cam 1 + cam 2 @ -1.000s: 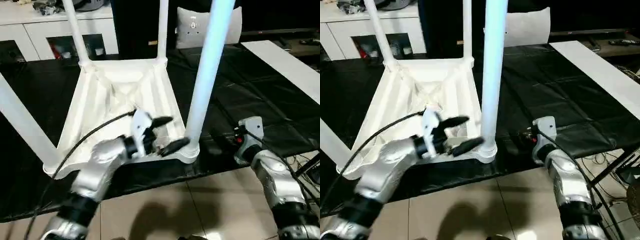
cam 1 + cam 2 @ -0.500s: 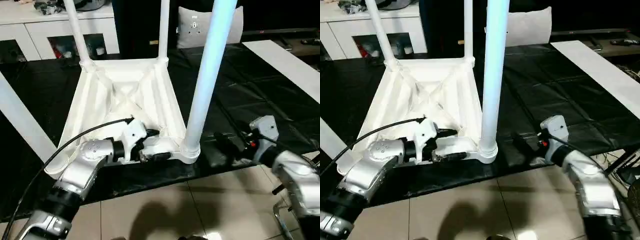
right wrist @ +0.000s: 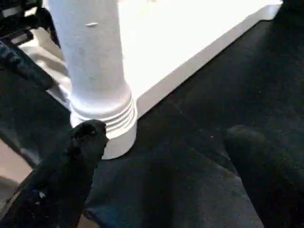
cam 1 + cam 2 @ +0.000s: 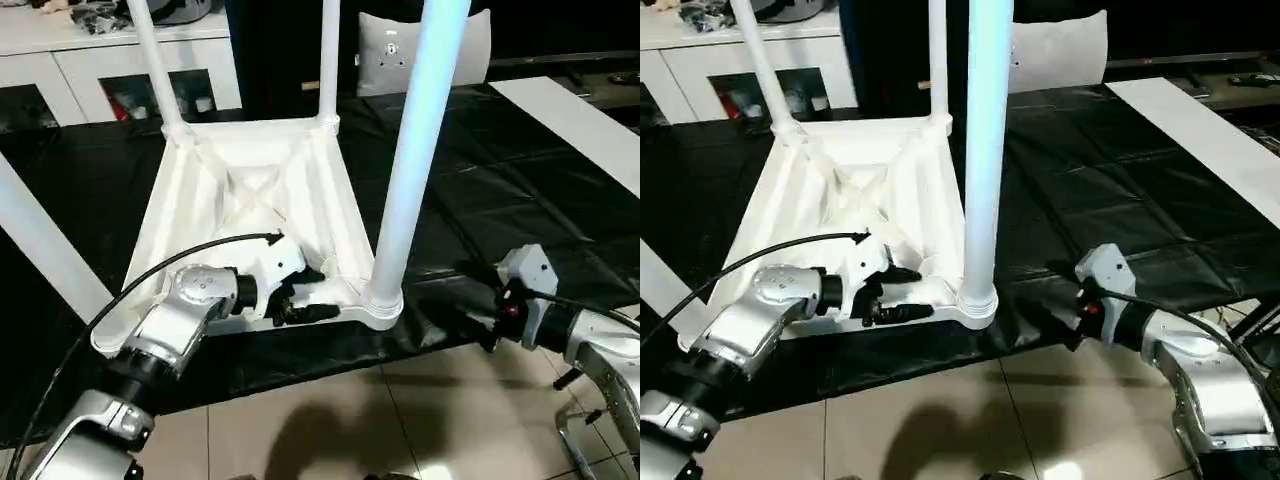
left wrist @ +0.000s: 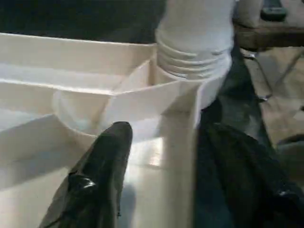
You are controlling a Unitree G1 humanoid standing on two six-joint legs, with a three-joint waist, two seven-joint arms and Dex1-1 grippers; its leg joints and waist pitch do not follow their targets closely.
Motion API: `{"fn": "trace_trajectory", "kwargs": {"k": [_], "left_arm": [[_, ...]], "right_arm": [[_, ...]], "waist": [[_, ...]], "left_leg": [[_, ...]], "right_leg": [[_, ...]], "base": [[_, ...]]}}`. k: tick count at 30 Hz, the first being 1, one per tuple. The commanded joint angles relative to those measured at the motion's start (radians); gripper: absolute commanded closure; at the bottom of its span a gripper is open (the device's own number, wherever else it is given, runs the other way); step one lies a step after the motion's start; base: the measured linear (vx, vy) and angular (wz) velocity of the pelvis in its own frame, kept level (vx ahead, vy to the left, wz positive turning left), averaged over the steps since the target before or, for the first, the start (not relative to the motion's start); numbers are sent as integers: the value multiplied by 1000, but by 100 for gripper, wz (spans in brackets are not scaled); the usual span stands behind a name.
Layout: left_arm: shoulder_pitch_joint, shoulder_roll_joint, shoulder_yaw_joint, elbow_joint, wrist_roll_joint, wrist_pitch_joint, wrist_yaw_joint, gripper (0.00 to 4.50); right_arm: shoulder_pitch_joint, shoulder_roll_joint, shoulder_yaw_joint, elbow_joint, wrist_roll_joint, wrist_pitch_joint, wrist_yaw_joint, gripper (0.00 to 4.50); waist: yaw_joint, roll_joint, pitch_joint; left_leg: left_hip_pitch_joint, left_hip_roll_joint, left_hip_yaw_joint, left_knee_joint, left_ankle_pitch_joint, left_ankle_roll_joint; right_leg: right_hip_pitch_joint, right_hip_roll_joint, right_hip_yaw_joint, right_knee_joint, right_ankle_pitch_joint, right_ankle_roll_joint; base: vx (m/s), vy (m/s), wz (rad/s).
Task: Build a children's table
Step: Rotate leg to tighten
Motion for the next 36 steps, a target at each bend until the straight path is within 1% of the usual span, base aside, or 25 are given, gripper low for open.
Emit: {"fn": "trace_trajectory", "kwargs": {"k": [1, 2, 5, 6, 7, 9, 10, 12, 13, 16, 19, 20, 22, 23, 25, 26, 28, 29, 30, 31, 32, 33, 34, 35, 36], "left_arm": [[-10, 6, -11, 1, 4, 4, -22, 182], [-11, 6, -12, 2, 5, 3, -24, 203], [-20, 11, -19, 11, 21, -1, -33, 215], [-23, 12, -21, 14, 27, -2, -37, 233], [-27, 14, -24, 17, 36, -5, -39, 246], [-33, 16, -28, 27, 48, -8, -36, 258], [-36, 17, -31, 33, 55, -9, -36, 260], [-41, 18, -35, 41, 62, -3, -41, 268], [-41, 18, -37, 45, 63, -2, -47, 296], [-45, 18, -42, 61, 71, -3, -53, 304], [-47, 15, -41, 73, 78, -4, -63, 341], [-48, 13, -42, 77, 80, -3, -74, 344], [-49, 12, -43, 80, 80, -4, -82, 349], [-50, 12, -44, 83, 80, -4, -89, 377], [-51, 13, -45, 84, 79, -4, -93, 385], [-53, 13, -50, 91, 80, -11, -106, 389], [-55, 12, -51, 95, 81, -17, -112, 417], [-57, 11, -51, 99, 82, -20, -115, 417], [-59, 7, -48, 103, 79, -34, -125, 428], [-59, 4, -47, 104, 73, -45, -135, 435], [-61, -2, -43, 104, 61, -71, -163, 443], [-61, -3, -43, 103, 60, -74, -167, 450], [-62, -3, -44, 103, 59, -78, -171, 450], [-62, -3, -45, 104, 59, -81, -174, 450], [-63, -1, -55, 103, 64, -95, -189, 450]], "right_arm": [[9, -10, 3, -36, 16, 12, 12, 0], [10, -12, 4, -38, 17, 12, 15, 0], [15, -21, 10, -52, 19, 17, 31, 0], [15, -22, 11, -55, 19, 19, 33, 0], [14, -22, 13, -57, 19, 20, 34, 0], [11, -21, 17, -59, 18, 22, 35, 0], [8, -20, 19, -59, 18, 23, 35, 0], [5, -18, 21, -60, 19, 25, 39, 0], [5, -18, 22, -62, 19, 27, 41, 0], [5, -19, 25, -64, 20, 30, 44, 0], [4, -20, 27, -66, 23, 33, 48, 0], [3, -21, 29, -69, 25, 36, 52, 0], [-1, -21, 32, -71, 26, 38, 56, 0], [-9, -17, 34, -68, 29, 38, 57, 0], [-15, -15, 34, -66, 31, 38, 57, 0], [-49, 7, 27, -55, 58, 45, 59, 0], [-69, 15, 28, -47, 70, 46, 69, 0], [-75, 16, 30, -42, 73, 45, 77, 0], [-85, 11, 42, -31, 71, 30, 105, 0], [-92, 10, 49, -23, 83, 30, 135, 0], [-114, 9, 65, 3, 110, 31, 205, 0], [-119, 9, 66, 9, 113, 33, 213, 17], [-126, 10, 69, 19, 111, 29, 219, 28], [-133, 10, 73, 30, 106, 21, 224, 35], [-168, 10, 92, 82, 98, 11, 263, 38]], "waist": [[6, -5, -60], [6, -5, -59], [8, -5, -59], [6, -7, -59], [8, -5, -59], [7, -5, -58], [8, -3, -59], [8, -4, -60], [9, -3, -61], [10, -3, -62], [12, -2, -62], [13, 1, -62], [15, -1, -62], [15, 0, -62], [14, 0, -61], [15, 3, -62], [12, 1, -63], [12, 1, -63], [15, 4, -64], [15, 4, -64], [17, 4, -68], [19, 4, -68], [20, 4, -70], [20, 2, -72], [21, 3, -73]], "left_leg": [[0, 36, -24, -62, -169, 95], [0, 35, -24, -62, -172, 94], [1, 35, -25, -62, -177, 94], [1, 34, -24, -62, -181, 93], [2, 34, -25, -62, -180, 92], [2, 34, -25, -62, -182, 90], [3, 34, -25, -63, -182, 89], [2, 34, -25, -62, -177, 90], [2, 34, -25, -62, -175, 91], [0, 35, -26, -62, -166, 93], [1, 36, -25, -62, -168, 94], [2, 36, -25, -62, -169, 92], [1, 35, -25, -62, -168, 92], [1, 35, -25, -62, -167, 93], [2, 35, -25, -63, -172, 92], [3, 36, -26, -63, -174, 91], [1, 34, -26, -63, -172, 92], [3, 35, -26, -62, -171, 92], [4, 35, -25, -61, -167, 91], [4, 35, -25, -61, -167, 91], [1, 38, -26, -61, -151, 100], [-1, 41, -26, -60, -141, 107], [0, 42, -26, -60, -133, 108], [-2, 43, -27, -59, -114, 110], [-3, 43, -26, -57, -103, 112]], "right_leg": [[57, -75, 52, -90, -393, -92], [57, -74, 51, -91, -397, -90], [57, -74, 50, -93, -408, -82], [57, -73, 48, -95, -420, -76], [56, -74, 49, -96, -425, -74], [56, -73, 48, -97, -433, -69], [56, -74, 48, -97, -430, -70], [57, -74, 48, -96, -419, -71], [57, -75, 48, -95, -414, -72], [58, -75, 49, -92, -389, -82], [58, -75, 49, -92, -387, -85], [58, -76, 49, -92, -391, -85], [59, -76, 49, -92, -393, -84], [59, -76, 49, -92, -393, -84], [58, -75, 48, -94, -403, -84], [58, -76, 48, -94, -405, -84], [59, -76, 47, -93, -400, -85], [59, -76, 48, -92, -397, -85], [58, -76, 50, -91, -388, -89], [58, -76, 50, -91, -388, -89], [62, -77, 51, -85, -347, -103], [63, -77, 52, -80, -315, -115], [62, -77, 53, -77, -297, -122], [64, -77, 54, -68, -255, -142], [64, -77, 55, -64, -221, -159]], "base": [[0, 0, 0], [0, 0, 0], [0, 0, 0], [0, 0, 0], [0, 0, 0], [0, 0, 0], [0, 0, 0], [0, 0, 0], [0, 0, 0], [0, 0, 0], [0, 0, 0], [0, 0, 0], [0, 0, 0], [0, 0, 0], [0, 0, 0], [0, 0, 0], [0, 0, 0], [0, 0, 0], [0, 0, 0], [0, 0, 0], [0, 0, 0], [0, 0, 0], [0, 0, 0], [0, 0, 0], [0, 0, 0]]}}
